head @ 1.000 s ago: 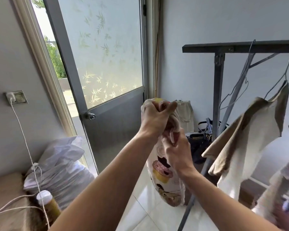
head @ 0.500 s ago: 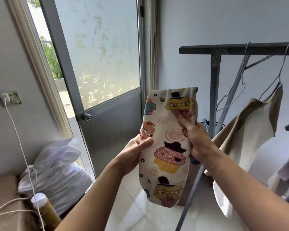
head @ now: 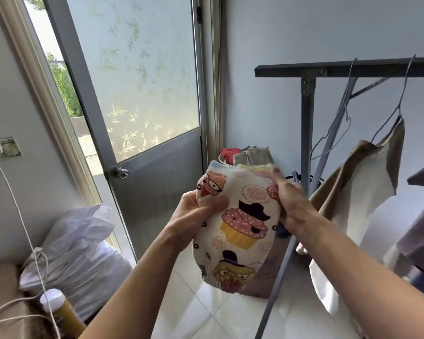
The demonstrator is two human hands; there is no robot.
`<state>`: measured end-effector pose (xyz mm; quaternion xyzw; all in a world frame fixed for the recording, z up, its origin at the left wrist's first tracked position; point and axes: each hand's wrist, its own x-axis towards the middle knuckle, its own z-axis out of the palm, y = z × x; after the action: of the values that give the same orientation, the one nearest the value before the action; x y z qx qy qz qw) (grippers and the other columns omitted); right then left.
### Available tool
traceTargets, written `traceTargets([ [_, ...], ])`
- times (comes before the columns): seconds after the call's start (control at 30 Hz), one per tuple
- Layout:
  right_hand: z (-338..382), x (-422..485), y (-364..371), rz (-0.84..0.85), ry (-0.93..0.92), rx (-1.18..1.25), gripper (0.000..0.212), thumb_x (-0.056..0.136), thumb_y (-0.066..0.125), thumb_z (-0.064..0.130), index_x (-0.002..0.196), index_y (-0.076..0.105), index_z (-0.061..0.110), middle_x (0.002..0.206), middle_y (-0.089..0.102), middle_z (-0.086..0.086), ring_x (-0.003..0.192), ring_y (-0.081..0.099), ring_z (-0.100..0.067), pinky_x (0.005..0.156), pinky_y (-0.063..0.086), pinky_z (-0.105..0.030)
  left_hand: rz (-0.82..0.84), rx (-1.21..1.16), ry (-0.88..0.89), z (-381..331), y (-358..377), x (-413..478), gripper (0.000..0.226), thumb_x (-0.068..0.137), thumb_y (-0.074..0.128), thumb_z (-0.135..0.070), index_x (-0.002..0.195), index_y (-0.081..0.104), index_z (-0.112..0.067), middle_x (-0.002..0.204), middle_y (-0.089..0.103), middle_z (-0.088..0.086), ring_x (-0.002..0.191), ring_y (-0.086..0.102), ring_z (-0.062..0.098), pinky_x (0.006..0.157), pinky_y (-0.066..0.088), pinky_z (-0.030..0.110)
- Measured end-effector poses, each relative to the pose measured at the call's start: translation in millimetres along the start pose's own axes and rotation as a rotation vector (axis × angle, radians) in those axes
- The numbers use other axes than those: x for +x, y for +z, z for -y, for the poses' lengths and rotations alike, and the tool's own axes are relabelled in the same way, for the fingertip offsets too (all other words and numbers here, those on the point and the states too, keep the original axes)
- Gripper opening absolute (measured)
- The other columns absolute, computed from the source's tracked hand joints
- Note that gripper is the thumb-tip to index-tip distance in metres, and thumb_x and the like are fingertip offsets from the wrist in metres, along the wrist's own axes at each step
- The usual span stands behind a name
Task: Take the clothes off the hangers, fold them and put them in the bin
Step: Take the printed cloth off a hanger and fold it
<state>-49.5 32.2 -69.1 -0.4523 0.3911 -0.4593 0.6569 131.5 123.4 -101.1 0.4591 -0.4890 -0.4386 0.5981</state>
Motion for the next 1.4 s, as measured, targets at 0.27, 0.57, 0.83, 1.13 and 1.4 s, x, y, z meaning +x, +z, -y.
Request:
traceTargets([
  [0.27,-16,5,-35,0.323,-0.415,-0.886,0.099,0.071,0.081,0.024,0.141,0.021,0.061,0.155,0.012,0.013,0.143,0.015,-0.016,0.114,0.029,-0.044,-0.019,-0.136,0.051,-19,-3,3,0.038,0.066,0.081,-0.031,0.088,0.072,-0.002,0.083,0.074,0.016,0.067,0.072,0.024,0.057,0.058,0.031],
  [0.57,-21,0,-24,0.343,-0.379,-0.303,0.019,0.088,0.066,0.019,0.107,0.067,0.022,0.092,0.069,-0.017,0.083,0.063,-0.023,0.075,0.048,-0.044,-0.155,-0.115,0.007,-27,4,12,0.034,0.073,0.074,-0.029,0.092,0.068,-0.001,0.078,0.074,0.013,0.063,0.071,0.023,0.055,0.057,0.029],
  [0.83,-25,-4,-14,0.426,-0.195,-0.020,0.044,0.083,0.060,0.047,0.113,0.061,0.014,0.083,0.072,0.001,0.073,0.067,-0.012,0.061,0.049,-0.029,-0.318,-0.037,0.076,-19,16,20,0.037,0.075,0.076,-0.034,0.095,0.068,-0.004,0.085,0.075,0.016,0.072,0.072,0.029,0.062,0.059,0.035],
  [1.13,-47,-14,-22,0.344,-0.259,-0.226,0.086,0.063,0.086,0.035,0.134,0.042,0.018,0.117,0.068,-0.010,0.107,0.067,-0.028,0.086,0.057,-0.045,-0.485,0.223,0.331,3,46,30,0.024,0.086,0.072,-0.043,0.089,0.068,-0.019,0.082,0.073,0.005,0.075,0.072,0.028,0.064,0.060,0.047],
  [1.4,-59,-21,-63,0.347,-0.039,0.081,0.054,0.072,0.073,0.013,0.119,0.054,-0.004,0.108,0.066,-0.030,0.093,0.068,-0.044,0.071,0.059,-0.044,-0.681,0.400,0.164,44,49,29,0.053,0.078,0.050,-0.077,0.080,0.066,-0.027,0.074,0.066,-0.003,0.067,0.062,0.019,0.068,0.056,0.053],
])
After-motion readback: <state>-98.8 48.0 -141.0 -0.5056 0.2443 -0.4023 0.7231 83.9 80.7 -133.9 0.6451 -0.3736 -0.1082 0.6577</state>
